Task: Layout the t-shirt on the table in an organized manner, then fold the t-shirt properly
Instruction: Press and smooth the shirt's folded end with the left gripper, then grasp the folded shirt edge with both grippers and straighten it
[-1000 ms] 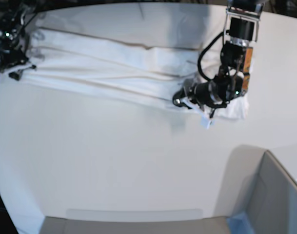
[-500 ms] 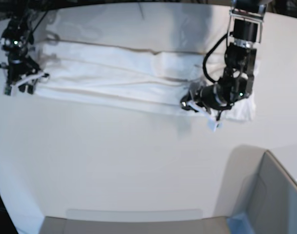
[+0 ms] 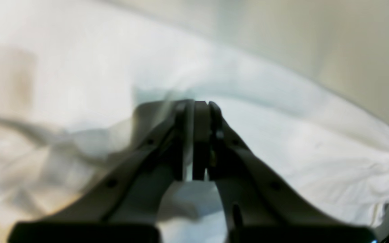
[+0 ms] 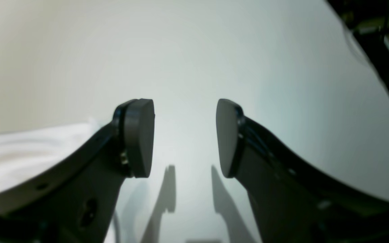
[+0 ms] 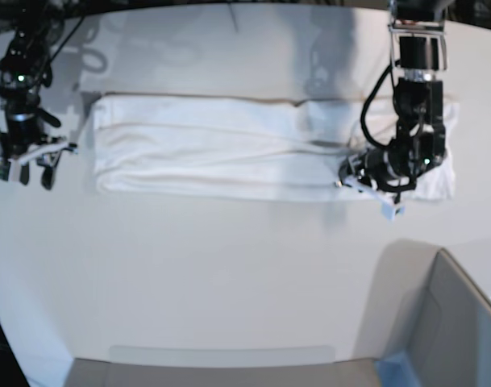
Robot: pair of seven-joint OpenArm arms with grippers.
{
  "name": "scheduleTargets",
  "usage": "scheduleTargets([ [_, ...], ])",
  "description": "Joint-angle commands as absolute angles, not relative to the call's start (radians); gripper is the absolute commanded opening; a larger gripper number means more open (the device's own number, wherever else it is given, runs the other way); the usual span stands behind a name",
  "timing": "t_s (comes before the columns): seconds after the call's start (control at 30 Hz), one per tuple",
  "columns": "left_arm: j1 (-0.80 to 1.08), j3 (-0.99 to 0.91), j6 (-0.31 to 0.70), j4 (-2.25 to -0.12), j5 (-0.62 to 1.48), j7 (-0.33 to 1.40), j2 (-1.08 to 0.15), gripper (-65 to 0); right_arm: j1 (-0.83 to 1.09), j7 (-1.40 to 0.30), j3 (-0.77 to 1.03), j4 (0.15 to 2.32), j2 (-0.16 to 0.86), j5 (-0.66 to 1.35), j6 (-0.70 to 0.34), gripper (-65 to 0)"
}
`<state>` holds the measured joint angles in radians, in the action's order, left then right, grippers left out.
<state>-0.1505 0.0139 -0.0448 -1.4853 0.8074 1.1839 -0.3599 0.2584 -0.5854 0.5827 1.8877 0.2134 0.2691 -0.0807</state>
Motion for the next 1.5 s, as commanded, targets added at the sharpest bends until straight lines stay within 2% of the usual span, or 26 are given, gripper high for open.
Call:
scheduleTargets([
  [0.0, -0.174, 0.008, -0.042, -1.555, 0.816, 1.184, -0.367, -60.0, 0.271, -0.565, 0.558, 1.931, 0.226, 0.274, -0.085, -35.1],
  [0.2, -0.157, 0.007, -0.042, -1.742, 0.809, 1.198, -0.372, -60.0, 0.352, -0.564, 0.367, 2.023, 0.232, 0.274, -0.085, -35.1],
  [0.47, -0.050, -0.205, -0.042, -1.709, 0.809, 1.199, -0.417, -60.0, 0.387, -0.565, 0.180, 2.000, 0.229, 0.272, -0.085, -35.1],
  [0.7, -0.022, -0.263, -0.042, -1.581, 0.806, 1.236, -0.449, -60.0, 0.361, -0.572, 0.148, 1.910, 0.229, 0.271, -0.085, -35.1],
  [0.93, -0.027, -0.263, -0.038, -1.399, 0.621, 1.159, -0.453, -60.0, 0.349, -0.573, 0.159, 1.768, 0.236, 0.269, -0.085, -35.1],
  [1.1, -0.079, -0.263, -0.038, -1.326, 0.544, 1.124, -0.453, -60.0, 0.334, -0.572, 0.160, 1.696, 0.314, 0.269, -0.085, -35.1],
  [1.23, -0.122, -0.226, -0.038, -1.316, 0.512, 1.122, -0.455, -60.0, 0.298, -0.573, 0.191, 1.652, 0.357, 0.271, -0.085, -35.1],
  [1.47, -0.140, -0.151, -0.038, -1.317, 0.509, 1.124, -0.456, -60.1, 0.303, -0.573, 0.194, 1.692, 0.357, 0.269, -0.085, -35.1],
])
